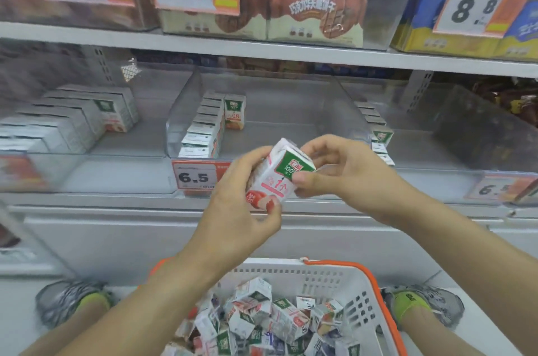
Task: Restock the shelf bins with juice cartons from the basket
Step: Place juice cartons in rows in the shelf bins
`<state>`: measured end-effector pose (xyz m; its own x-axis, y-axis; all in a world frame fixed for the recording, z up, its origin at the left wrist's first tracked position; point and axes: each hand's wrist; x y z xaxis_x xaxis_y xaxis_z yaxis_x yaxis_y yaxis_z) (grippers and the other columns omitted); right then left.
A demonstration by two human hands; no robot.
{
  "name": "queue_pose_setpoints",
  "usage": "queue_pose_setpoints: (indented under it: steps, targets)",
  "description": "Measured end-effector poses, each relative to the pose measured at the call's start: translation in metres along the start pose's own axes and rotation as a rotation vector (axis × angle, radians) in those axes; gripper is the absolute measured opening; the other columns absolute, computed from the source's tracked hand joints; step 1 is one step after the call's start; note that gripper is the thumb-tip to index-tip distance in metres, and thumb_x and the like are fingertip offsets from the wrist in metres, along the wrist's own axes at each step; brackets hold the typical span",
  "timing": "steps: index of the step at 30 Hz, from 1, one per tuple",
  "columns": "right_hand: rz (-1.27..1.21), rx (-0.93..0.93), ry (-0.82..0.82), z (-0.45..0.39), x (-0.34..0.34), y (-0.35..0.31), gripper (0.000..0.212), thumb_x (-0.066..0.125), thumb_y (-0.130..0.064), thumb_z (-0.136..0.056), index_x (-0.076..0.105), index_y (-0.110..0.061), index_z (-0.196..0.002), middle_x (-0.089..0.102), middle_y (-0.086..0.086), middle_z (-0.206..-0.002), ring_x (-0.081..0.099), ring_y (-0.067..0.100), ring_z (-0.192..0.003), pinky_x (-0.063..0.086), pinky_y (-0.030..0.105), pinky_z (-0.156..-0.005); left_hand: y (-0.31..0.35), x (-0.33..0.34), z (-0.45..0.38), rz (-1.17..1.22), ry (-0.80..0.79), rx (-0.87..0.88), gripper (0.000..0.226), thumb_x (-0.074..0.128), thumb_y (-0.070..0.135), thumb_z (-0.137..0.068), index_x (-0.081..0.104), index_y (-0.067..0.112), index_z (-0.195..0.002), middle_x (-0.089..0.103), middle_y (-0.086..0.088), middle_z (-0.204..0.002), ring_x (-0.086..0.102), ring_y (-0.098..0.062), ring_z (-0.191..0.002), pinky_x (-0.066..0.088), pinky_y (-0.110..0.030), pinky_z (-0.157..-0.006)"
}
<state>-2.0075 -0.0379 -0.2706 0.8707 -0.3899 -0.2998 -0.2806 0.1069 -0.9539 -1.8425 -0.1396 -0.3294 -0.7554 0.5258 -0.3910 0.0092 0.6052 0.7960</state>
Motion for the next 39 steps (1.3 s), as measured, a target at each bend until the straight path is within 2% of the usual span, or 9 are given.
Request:
queue_pose_setpoints:
  steps: [8, 11, 15, 19, 22, 27, 32, 36, 39]
  targets:
    - [-0.045, -0.191, 0.031, -0.042, 0.100, -0.042, 0.030, 0.078, -0.007, -0.082, 0.060, -0.012, -0.105, 0.069, 0.009, -0.111, 0.075, 0.026, -0.084, 0.061, 0.043, -0.078, -0.041, -0.119, -0.002, -0.346, 0.179, 0.068, 0.081, 0.086, 0.022, -0.073, 0.046, 0.030, -0.143, 0.049, 0.008, -0.127, 0.047, -0.001, -0.117, 0.034, -0.013, -0.101]
    - [0.148, -0.290, 0.097, -0.065, 0.148, -0.066, 0.028, 0.077, -0.018, -0.086, 0.057, -0.023, -0.105, 0.068, -0.009, -0.103, 0.073, 0.014, -0.082, 0.061, 0.038, -0.072, -0.084, -0.172, 0.002, -0.535, 0.347, -0.117, 0.079, 0.086, 0.031, -0.071, 0.049, 0.026, -0.141, 0.048, 0.001, -0.127, 0.039, -0.016, -0.122, 0.027, -0.025, -0.103]
    - [0.440, -0.419, 0.111, -0.136, 0.213, -0.089, 0.026, 0.068, -0.027, -0.092, 0.049, -0.023, -0.109, 0.062, -0.007, -0.108, 0.067, 0.018, -0.092, 0.055, 0.036, -0.076, -0.134, -0.213, 0.006, -0.612, 0.585, -0.265, 0.053, 0.081, 0.023, -0.078, 0.061, 0.018, -0.127, 0.053, -0.012, -0.122, 0.042, -0.034, -0.117, 0.029, -0.038, -0.099]
    - [0.679, -0.262, 0.090, -0.235, 0.277, -0.083, 0.042, 0.066, -0.022, -0.094, 0.049, -0.007, -0.129, 0.059, 0.010, -0.118, 0.060, 0.027, -0.106, 0.044, 0.030, -0.081, -0.152, -0.208, 0.003, -0.609, 0.692, -0.206, 0.037, 0.087, 0.026, -0.071, 0.070, 0.019, -0.103, 0.058, -0.006, -0.113, 0.041, -0.028, -0.112, 0.032, -0.039, -0.096]
    - [0.743, -0.114, 0.074, -0.297, 0.312, -0.066, 0.047, 0.070, -0.025, -0.092, 0.048, -0.013, -0.131, 0.054, 0.013, -0.132, 0.056, 0.029, -0.118, 0.045, 0.031, -0.088, -0.158, -0.208, -0.002, -0.590, 0.767, -0.203, 0.034, 0.090, 0.028, -0.064, 0.072, 0.019, -0.092, 0.058, -0.004, -0.107, 0.039, -0.024, -0.110, 0.030, -0.035, -0.094]
    - [0.707, -0.065, 0.184, -0.342, 0.337, -0.036, 0.041, 0.074, -0.028, -0.087, 0.051, -0.018, -0.119, 0.059, 0.008, -0.122, 0.060, 0.026, -0.105, 0.042, 0.029, -0.077, -0.158, -0.213, 0.000, -0.624, 0.738, -0.188, 0.032, 0.088, 0.032, -0.066, 0.072, 0.021, -0.092, 0.055, -0.004, -0.105, 0.042, -0.027, -0.107, 0.036, -0.039, -0.092]
    - [0.744, -0.033, 0.159, -0.333, 0.331, -0.040, 0.082, 0.076, -0.044, -0.082, 0.039, -0.002, -0.142, 0.059, 0.012, -0.128, 0.062, 0.029, -0.109, 0.040, 0.027, -0.071, -0.156, -0.217, 0.003, -0.632, 0.701, -0.209, 0.035, 0.087, 0.032, -0.069, 0.072, 0.021, -0.098, 0.054, -0.004, -0.108, 0.043, -0.028, -0.108, 0.040, -0.044, -0.092]
    - [0.593, -0.311, 0.129, -0.251, 0.297, -0.067, 0.034, 0.069, -0.016, -0.086, 0.059, -0.006, -0.117, 0.060, -0.001, -0.098, 0.058, 0.016, -0.088, 0.041, 0.018, -0.069, -0.132, -0.200, 0.003, -0.612, 0.749, -0.272, 0.050, 0.080, 0.021, -0.076, 0.060, 0.022, -0.122, 0.049, -0.008, -0.116, 0.043, -0.029, -0.110, 0.039, -0.045, -0.097]
    - [0.441, -0.528, 0.082, -0.161, 0.261, -0.073, 0.012, 0.067, -0.008, -0.085, 0.062, -0.014, -0.093, 0.065, -0.005, -0.084, 0.059, 0.011, -0.072, 0.046, 0.013, -0.065, -0.113, -0.173, 0.013, -0.351, 0.552, -0.219, 0.037, 0.069, 0.009, -0.083, 0.059, 0.020, -0.116, 0.053, -0.001, -0.106, 0.052, -0.017, -0.094, 0.043, -0.031, -0.086]
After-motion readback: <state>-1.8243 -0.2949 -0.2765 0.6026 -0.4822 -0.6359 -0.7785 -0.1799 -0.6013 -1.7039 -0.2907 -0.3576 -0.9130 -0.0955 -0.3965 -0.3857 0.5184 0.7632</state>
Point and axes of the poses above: each hand's wrist, its own z-axis away from the middle knuckle, its own x-axis out of the palm, y = z × x
